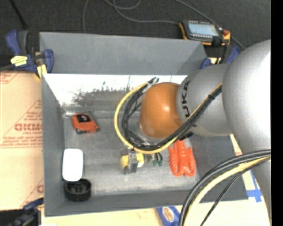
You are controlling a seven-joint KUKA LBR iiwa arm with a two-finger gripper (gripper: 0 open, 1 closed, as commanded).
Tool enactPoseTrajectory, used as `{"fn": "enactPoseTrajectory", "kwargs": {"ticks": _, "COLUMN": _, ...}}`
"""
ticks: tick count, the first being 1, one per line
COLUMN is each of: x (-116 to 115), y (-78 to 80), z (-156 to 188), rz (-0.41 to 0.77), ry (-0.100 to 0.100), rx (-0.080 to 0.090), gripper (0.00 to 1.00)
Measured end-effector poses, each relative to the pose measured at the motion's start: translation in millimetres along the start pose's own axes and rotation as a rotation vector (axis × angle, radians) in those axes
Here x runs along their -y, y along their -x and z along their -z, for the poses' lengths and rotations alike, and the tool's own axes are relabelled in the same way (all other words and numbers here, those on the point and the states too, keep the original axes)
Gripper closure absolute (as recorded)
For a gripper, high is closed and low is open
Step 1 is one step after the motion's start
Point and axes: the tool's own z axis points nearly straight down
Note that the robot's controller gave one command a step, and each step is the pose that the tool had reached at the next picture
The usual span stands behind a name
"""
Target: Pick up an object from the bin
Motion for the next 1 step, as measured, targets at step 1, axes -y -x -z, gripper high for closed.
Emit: {"fn": "enactPoseTrajectory", "kwargs": {"ticks": 1, "x": 0.1, "y": -1.5, "z": 4.1, "rz": 0.000, "ry": 0.000, "rx": -0.005, "gripper": 1.00}}
